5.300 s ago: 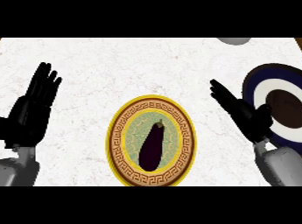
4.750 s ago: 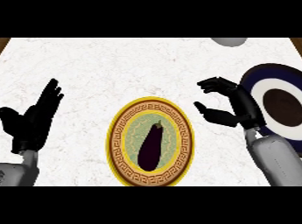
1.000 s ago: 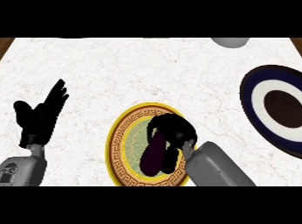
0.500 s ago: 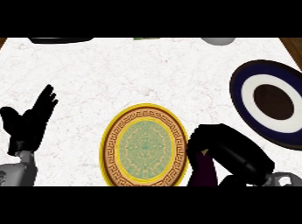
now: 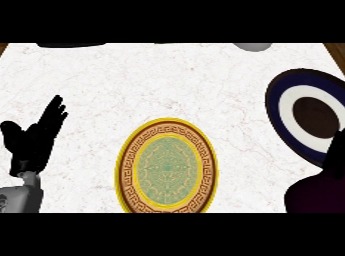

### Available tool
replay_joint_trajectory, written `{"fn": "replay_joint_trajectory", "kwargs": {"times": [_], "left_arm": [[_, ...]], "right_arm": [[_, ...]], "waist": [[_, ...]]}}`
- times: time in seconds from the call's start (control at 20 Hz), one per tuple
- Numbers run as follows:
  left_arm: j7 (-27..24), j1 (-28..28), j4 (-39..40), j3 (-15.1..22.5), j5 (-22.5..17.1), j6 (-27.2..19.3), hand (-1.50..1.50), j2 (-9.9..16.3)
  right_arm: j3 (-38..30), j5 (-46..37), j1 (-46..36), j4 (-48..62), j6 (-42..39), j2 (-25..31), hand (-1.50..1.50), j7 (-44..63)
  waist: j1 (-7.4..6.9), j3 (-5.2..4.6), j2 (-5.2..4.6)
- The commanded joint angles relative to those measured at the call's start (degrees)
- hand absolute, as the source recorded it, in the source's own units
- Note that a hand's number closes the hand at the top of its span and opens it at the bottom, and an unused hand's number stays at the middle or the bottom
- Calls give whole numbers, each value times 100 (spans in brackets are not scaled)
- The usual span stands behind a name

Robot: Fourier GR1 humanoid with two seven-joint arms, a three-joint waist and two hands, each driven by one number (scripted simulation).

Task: Pick the eggplant from the plate and place it in the plate

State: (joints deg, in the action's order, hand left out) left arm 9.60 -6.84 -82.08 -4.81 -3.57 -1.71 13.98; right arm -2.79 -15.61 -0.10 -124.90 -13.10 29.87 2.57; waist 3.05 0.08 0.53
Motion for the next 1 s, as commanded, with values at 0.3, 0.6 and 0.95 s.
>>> {"fn": "replay_joint_trajectory", "kwargs": {"times": [0.3, 0.6, 0.95], "left_arm": [[47, 237, -333, 113, 42, 158, 0, -48], [-81, -483, 369, -8, 122, 222, 0, -26], [-150, -545, 526, -79, 71, 266, 0, -98]], "right_arm": [[-2023, 1594, 92, 1300, -444, 146, 150, 45], [-2066, 805, -864, 3482, -319, 496, 150, -873], [-1736, -227, -1700, 5820, -96, 972, 150, -2267]], "waist": [[-303, -7, -46], [-336, -7, -71], [-418, -3, -99]]}}
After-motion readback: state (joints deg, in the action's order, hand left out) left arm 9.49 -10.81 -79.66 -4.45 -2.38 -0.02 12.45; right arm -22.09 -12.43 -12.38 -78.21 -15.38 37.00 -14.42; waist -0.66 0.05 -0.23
